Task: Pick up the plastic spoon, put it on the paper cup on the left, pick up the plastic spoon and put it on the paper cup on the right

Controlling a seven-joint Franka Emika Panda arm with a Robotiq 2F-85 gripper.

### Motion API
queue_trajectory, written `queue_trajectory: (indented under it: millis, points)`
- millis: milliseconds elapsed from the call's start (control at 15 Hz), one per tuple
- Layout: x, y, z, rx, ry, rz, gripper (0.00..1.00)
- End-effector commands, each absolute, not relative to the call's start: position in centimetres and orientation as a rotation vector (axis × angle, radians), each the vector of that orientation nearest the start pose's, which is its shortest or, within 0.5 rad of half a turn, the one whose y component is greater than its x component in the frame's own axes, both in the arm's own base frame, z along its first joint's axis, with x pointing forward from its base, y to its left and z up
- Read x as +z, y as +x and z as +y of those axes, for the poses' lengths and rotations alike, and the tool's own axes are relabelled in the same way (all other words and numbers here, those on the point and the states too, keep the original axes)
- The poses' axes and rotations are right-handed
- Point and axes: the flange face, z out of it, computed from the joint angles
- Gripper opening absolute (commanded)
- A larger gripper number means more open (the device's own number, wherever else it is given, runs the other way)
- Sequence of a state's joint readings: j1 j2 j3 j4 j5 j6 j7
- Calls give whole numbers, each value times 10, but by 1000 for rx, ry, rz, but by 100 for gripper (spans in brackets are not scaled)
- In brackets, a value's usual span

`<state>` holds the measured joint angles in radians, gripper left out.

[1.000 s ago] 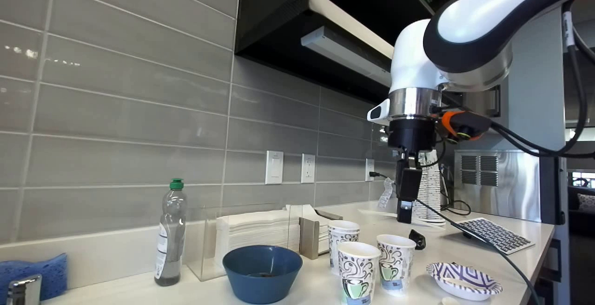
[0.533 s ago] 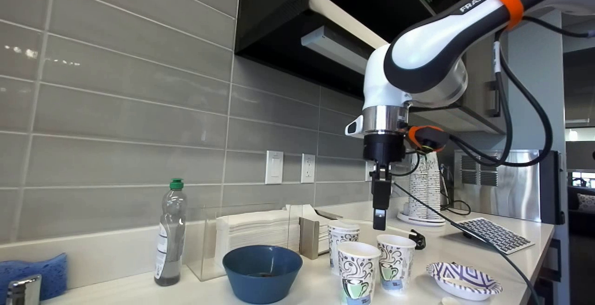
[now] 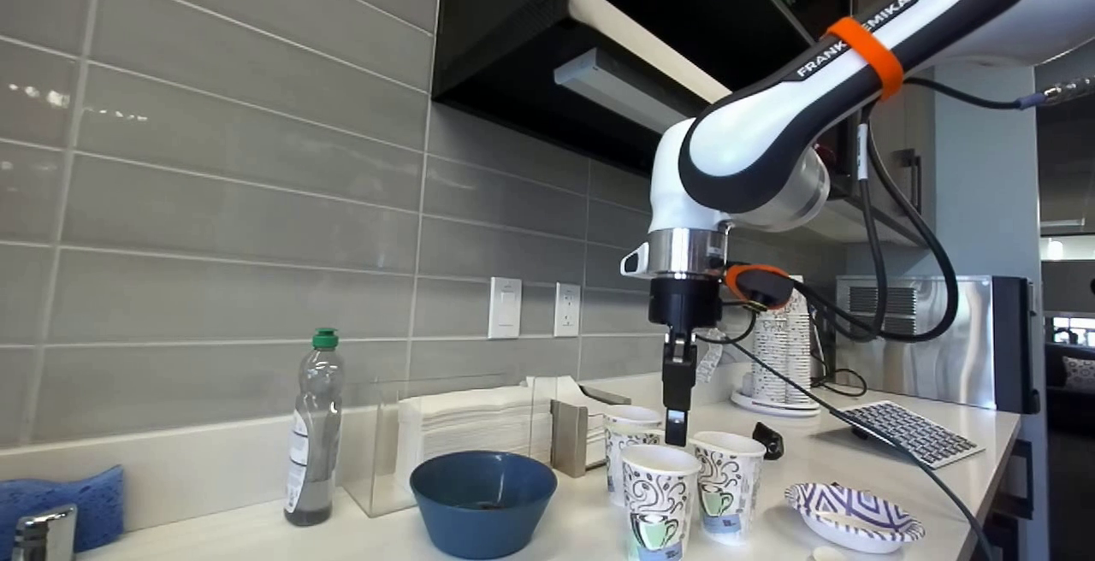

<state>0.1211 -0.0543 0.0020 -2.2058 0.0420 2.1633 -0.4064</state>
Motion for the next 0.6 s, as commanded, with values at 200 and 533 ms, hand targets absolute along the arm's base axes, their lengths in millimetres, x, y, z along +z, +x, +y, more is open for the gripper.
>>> queue_trajectory:
  millis: [200, 533]
  points:
    - [398, 528, 68, -32, -3056, -752, 3]
    - [396, 527, 73, -17, -3058, -764, 3]
